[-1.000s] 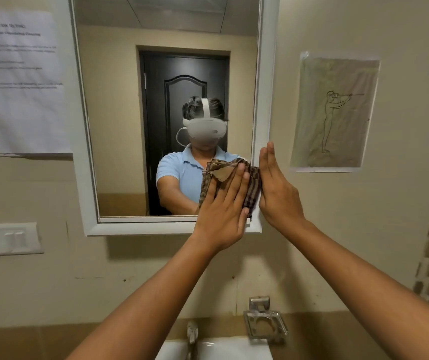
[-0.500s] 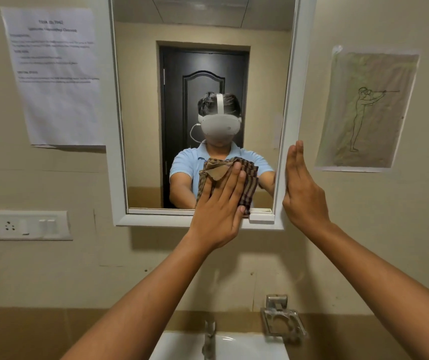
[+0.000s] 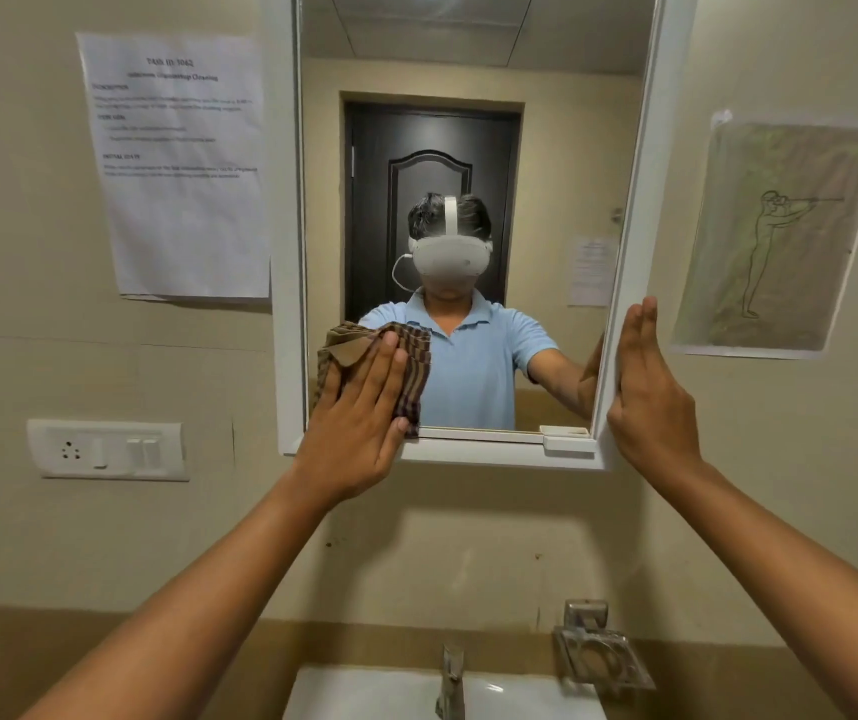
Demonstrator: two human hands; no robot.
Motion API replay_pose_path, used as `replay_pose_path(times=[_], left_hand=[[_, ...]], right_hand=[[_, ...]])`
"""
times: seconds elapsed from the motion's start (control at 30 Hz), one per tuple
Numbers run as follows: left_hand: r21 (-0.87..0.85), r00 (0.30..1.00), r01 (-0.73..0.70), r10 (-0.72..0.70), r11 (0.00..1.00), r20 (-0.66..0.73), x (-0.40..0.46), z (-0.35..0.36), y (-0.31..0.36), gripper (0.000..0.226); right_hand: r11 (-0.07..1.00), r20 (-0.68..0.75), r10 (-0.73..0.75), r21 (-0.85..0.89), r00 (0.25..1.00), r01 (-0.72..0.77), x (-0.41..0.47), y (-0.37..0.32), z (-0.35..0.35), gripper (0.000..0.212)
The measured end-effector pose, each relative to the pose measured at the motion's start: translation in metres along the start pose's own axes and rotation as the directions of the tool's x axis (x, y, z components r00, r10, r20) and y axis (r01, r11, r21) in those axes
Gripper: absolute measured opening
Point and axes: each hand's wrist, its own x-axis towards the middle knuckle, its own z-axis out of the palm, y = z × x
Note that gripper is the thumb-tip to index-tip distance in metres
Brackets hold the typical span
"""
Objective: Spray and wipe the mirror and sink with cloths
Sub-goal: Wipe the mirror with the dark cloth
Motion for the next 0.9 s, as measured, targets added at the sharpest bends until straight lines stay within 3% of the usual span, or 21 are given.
replay_pose_path(times=[0.2, 0.37, 0.57, 0.73, 0.9], left_hand=[[-0.009, 0.998, 0.045, -0.045, 0.999, 0.039, -0.011, -0.005, -0.017, 0.075], [-0.007, 0.997, 0.060, -0.059, 0.998, 0.057, -0.028, 0.002, -0.014, 0.107], [0.013, 0.998, 0.059, -0.059, 0.998, 0.022, -0.059, 0.022, -0.008, 0.087], [-0.167, 0.988, 0.153, -0.151, 0.974, 0.025, -0.070, 0.020, 0.016, 0.086], [-0.452, 0.912, 0.392, -0.402, 0.801, 0.079, -0.091, 0.018, 0.055, 0.081]], right_hand=[[0.999, -0.009, 0.051, 0.004, 0.999, -0.051, -0.001, -0.001, 0.002, 0.088], [0.999, 0.006, 0.047, 0.006, 0.999, -0.047, -0.001, 0.002, -0.001, 0.087], [0.998, 0.048, 0.030, 0.048, 0.998, -0.033, -0.001, 0.002, -0.002, 0.089], [0.997, 0.086, 0.043, 0.057, 0.995, -0.048, -0.004, 0.006, -0.004, 0.097], [0.998, 0.126, -0.028, 0.060, 0.992, 0.021, -0.028, 0.010, -0.010, 0.085]])
